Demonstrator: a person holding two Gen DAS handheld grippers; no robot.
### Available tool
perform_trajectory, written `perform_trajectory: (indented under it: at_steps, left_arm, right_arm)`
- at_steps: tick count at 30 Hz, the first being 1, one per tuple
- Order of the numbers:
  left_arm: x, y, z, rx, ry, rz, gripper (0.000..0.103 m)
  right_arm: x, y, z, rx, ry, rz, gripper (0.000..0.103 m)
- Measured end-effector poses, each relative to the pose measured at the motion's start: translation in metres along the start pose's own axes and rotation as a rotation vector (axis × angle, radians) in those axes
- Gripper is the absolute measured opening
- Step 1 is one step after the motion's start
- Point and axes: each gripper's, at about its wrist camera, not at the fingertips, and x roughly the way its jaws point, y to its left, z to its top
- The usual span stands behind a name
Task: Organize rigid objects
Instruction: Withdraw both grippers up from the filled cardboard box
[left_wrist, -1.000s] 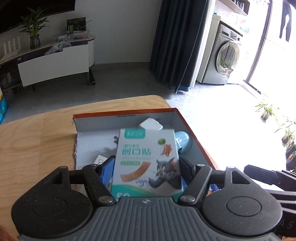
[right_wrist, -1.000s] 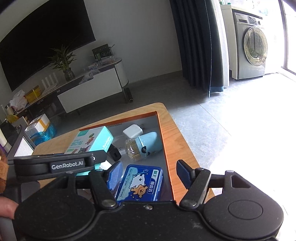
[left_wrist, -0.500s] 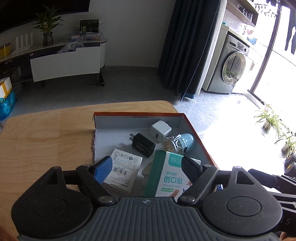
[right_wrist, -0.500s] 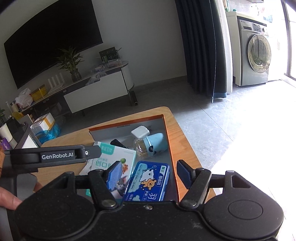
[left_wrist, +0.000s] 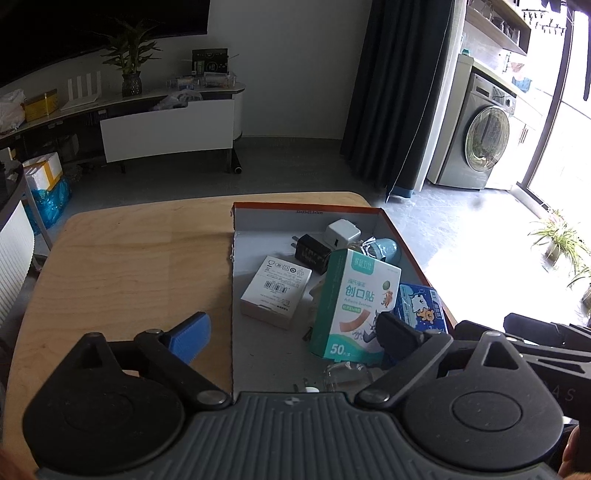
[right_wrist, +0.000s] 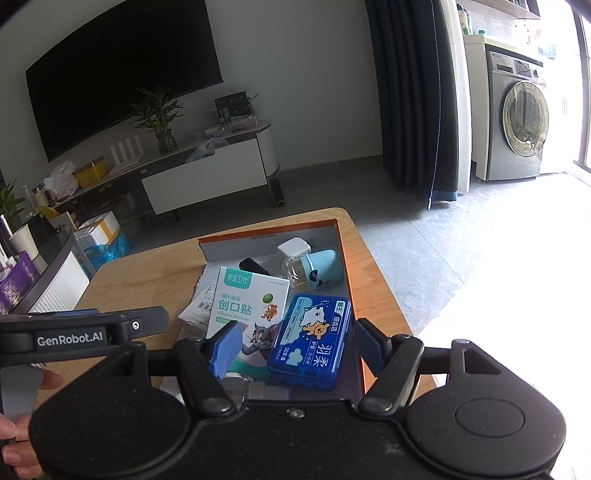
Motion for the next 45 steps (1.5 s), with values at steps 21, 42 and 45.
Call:
perform_trajectory:
  at_steps: [21,42,45]
  left_arm:
    - [-0.025,-0.022,-0.062,0.024,0.032,0.066,0.103]
    - [-0.025,-0.021,-0.068,-0.008,0.041,0.08,0.103]
    - [-0.024,-0.021,-0.068,-0.009,0.046,0.08,0.103]
  right_arm:
    - [-0.025,-0.009,-0.047,-0.039,0.077,-0.019,0.083]
    - [-0.023,-0.007,-0.052,-0.049,0.099,-0.027,0.083]
    - [-0.023,-0.007,-0.052,-0.05,0.1,-0.028,0.083]
